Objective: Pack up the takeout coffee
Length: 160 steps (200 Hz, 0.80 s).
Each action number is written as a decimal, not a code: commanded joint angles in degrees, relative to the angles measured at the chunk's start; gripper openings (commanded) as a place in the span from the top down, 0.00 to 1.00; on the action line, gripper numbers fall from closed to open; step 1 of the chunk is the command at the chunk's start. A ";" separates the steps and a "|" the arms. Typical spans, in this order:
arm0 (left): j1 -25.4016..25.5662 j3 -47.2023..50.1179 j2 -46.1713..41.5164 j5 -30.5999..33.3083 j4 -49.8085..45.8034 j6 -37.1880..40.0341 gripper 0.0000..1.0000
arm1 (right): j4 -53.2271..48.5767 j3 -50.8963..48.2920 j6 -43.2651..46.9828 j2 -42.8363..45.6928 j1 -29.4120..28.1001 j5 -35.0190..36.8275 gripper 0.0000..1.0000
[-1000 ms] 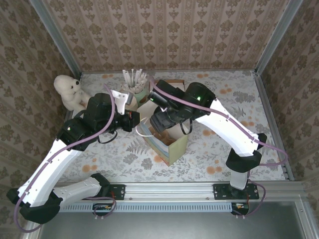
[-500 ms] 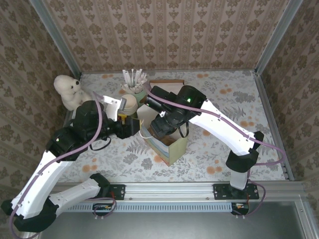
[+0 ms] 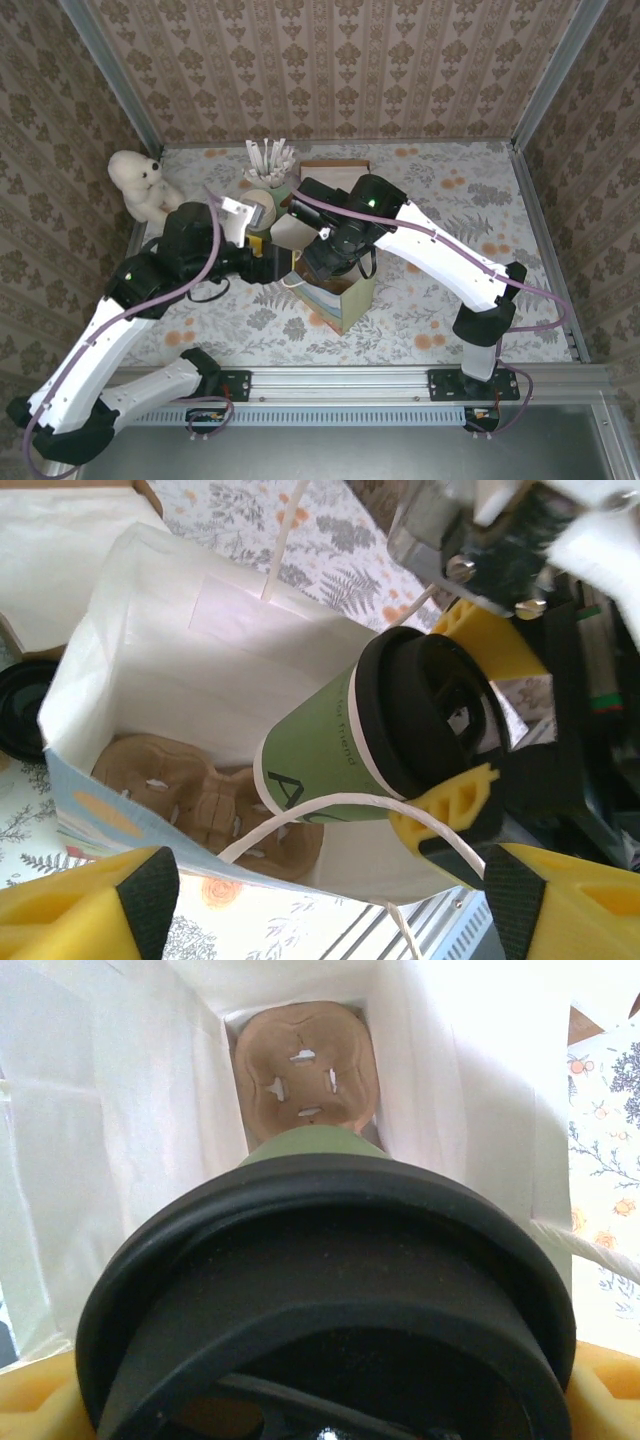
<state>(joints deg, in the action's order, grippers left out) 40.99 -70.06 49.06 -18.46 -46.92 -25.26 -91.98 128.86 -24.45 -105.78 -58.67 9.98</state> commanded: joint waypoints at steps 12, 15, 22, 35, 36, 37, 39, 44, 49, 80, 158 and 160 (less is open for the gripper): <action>-1.53 2.09 -3.99 -5.42 3.11 0.42 0.16 | -2.64 -0.68 -1.22 -0.37 -0.12 -2.19 0.30; -1.50 2.07 -3.79 -5.82 2.84 0.55 0.16 | -2.41 -0.86 -1.14 -0.37 -0.12 -2.36 0.30; -1.40 1.97 -3.28 -6.56 2.00 0.89 0.16 | -2.01 -1.07 -1.16 -0.44 -0.08 -2.67 0.30; -1.44 1.46 -1.94 -6.46 -0.12 1.54 0.16 | -1.68 -1.24 -1.13 -0.75 -0.14 -2.86 0.30; -1.44 1.35 -1.90 -6.44 -0.29 1.62 0.16 | -1.69 -1.24 -1.17 -0.79 -0.13 -2.86 0.30; -1.44 1.34 -1.79 -6.43 -0.37 1.71 0.16 | -1.61 -1.24 -1.11 -0.81 -0.17 -2.86 0.30; -1.44 1.27 -1.60 -6.35 -0.68 1.81 0.16 | -1.59 -1.22 -1.10 -0.85 -0.18 -2.86 0.30; -1.32 1.01 -1.22 -6.32 -1.31 2.08 0.16 | -1.65 -1.24 -1.15 -1.09 -0.22 -2.86 0.30; -1.32 0.89 -0.84 -6.37 -1.74 2.50 0.15 | -1.66 -1.17 -1.20 -1.33 -0.21 -2.86 0.29; -1.35 1.92 -0.90 -8.86 0.13 2.85 0.09 | -2.03 -1.44 -2.02 -2.60 -0.34 -1.44 0.29; -1.82 5.47 -1.85 -8.63 5.28 4.44 0.01 | -1.50 -4.87 1.73 -3.16 0.04 -3.21 0.30; -1.98 5.51 -2.03 -7.94 5.13 4.56 0.01 | -1.59 -4.92 1.96 -3.15 0.11 -3.21 0.30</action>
<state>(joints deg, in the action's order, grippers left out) 39.75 -65.08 49.23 -28.27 -43.27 -23.29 -91.59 125.10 -25.02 -108.07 -58.67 8.03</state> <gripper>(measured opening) 0.975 0.811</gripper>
